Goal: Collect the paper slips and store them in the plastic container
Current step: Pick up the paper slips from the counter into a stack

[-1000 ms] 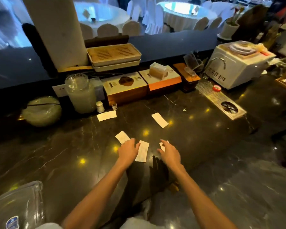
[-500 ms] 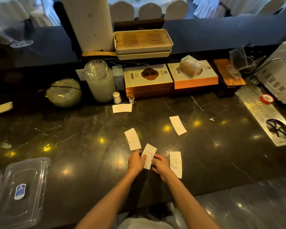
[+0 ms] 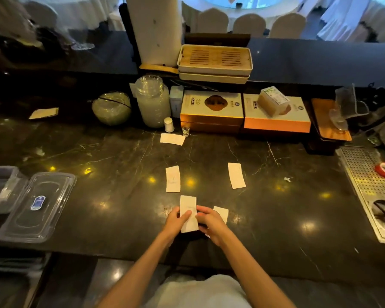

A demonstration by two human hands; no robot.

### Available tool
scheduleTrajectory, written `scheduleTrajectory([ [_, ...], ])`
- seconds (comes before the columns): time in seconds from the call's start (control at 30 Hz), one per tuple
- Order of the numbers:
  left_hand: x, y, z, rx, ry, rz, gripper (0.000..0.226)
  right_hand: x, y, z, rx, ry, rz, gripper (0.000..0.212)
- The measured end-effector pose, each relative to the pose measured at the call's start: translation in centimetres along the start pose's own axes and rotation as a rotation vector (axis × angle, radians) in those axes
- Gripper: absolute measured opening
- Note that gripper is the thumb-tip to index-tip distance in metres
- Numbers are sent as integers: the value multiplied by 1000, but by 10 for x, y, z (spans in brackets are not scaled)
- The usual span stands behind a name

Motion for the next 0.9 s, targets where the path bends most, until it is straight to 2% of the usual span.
scheduleTrajectory([
  [0.13,-20,-5,-4,-2,-69,51,37,16,-4,1,36,-55,18,36],
  [0.2,-27,-2,-4,18,-55,63,37,34,-1,0,58,-237,-131,38],
  [0.27,-28,1,-5,36,-95,54,34,57,1,-1,48,-525,-416,38],
  [0.33,-28,2,-8,47,-152,50,32,69,-4,-6,-6,-720,-591,46],
  [0.47,-14,11,-13,64,-210,64,33,64,0,-28,-172,-814,-608,67],
  [0.73,38,36,-27,73,-162,135,42,32,17,-26,-285,-611,-646,69],
  [0.9,71,49,-37,124,-189,203,46,9,34,-11,-132,-359,-628,32],
])
Point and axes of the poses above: each hand's wrist, its own y-axis towards the middle knuckle, its own x-axis out of the back of the hand, z = x × y, the point moved 5 cm from there along y, towards the middle knuckle, and after that the axes turned 11 degrees about -y, right-handed, at the moved point
